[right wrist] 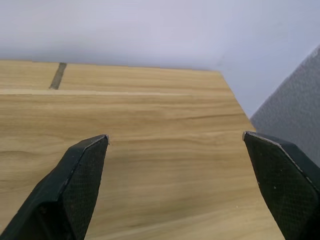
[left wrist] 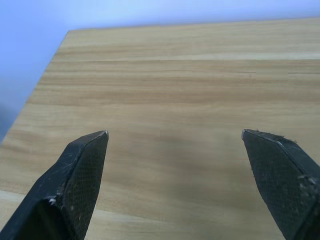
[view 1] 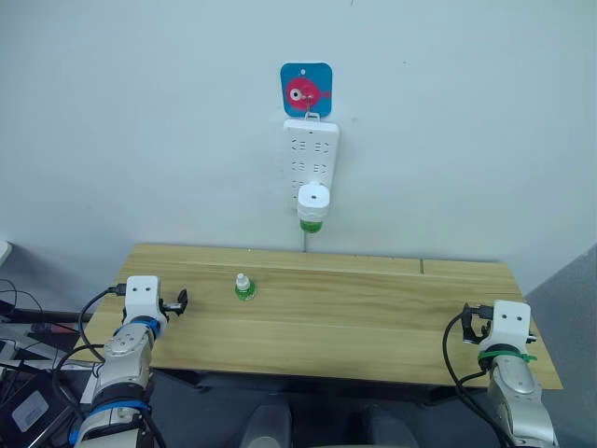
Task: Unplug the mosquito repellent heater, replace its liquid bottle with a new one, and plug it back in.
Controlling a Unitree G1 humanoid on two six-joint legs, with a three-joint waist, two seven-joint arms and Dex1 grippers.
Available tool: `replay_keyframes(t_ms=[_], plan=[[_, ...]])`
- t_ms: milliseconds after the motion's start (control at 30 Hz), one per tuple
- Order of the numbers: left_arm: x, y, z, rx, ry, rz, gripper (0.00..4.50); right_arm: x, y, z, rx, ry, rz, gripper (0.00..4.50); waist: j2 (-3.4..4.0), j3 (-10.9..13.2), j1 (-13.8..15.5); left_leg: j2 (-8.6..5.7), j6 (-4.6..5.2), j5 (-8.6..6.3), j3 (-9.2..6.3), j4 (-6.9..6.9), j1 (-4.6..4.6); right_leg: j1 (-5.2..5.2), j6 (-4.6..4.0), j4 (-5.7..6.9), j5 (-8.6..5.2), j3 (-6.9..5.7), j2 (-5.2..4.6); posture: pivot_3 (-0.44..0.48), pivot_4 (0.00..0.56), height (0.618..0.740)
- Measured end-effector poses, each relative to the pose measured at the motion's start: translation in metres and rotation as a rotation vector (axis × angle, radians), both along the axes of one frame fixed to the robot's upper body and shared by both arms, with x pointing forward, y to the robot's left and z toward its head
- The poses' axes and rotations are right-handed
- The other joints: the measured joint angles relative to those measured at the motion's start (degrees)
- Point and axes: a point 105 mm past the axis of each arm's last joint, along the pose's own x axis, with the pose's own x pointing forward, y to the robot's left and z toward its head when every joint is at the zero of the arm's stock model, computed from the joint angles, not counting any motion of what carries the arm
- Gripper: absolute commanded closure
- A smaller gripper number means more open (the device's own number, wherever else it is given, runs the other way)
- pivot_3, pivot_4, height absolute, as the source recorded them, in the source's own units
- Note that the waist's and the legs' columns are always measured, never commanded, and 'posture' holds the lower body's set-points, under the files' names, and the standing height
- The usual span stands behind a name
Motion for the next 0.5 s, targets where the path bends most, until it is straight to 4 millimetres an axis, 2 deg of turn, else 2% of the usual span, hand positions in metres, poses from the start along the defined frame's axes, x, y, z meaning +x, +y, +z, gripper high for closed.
replay_keyframes(t_ms=[100,267,400,500], plan=[[0.004,-0.003,0.003,-0.006,-0.010,-0.012,0.02,-0.001,-0.008,0.005,-0.068,0.015,-0.034,0.00,0.00,0.1,-0.1,0.00,0.00,0.00,0.02,0.00,0.00,-0.01,0.00,0.00,0.00,0.01,0.00,0.275,0.123,0.740],[0.002,-0.008,0.000,-0.013,-0.002,-0.045,0.02,-0.003,-0.007,0.011,-0.079,0.002,-0.032,0.00,-0.01,0.2,-0.3,0.02,0.00,0.00,0.00,-0.02,0.00,-0.01,-0.03,0.00,-0.03,0.00,0.02,0.268,0.157,0.740],[-0.004,-0.009,0.001,-0.020,-0.001,-0.073,0.02,-0.006,0.001,0.012,-0.043,-0.011,0.004,0.00,-0.01,0.9,-0.9,0.05,0.00,0.00,-0.01,-0.01,0.03,0.00,-0.04,0.03,-0.04,0.01,0.00,0.271,0.175,0.740],[-0.004,-0.008,0.013,-0.054,-0.031,-0.106,0.02,-0.002,0.010,0.018,0.035,-0.046,0.031,0.00,-0.08,1.8,-1.4,0.09,0.01,0.00,-0.09,0.01,0.02,0.00,-0.05,0.09,-0.04,-0.03,0.00,0.277,0.182,0.740]])
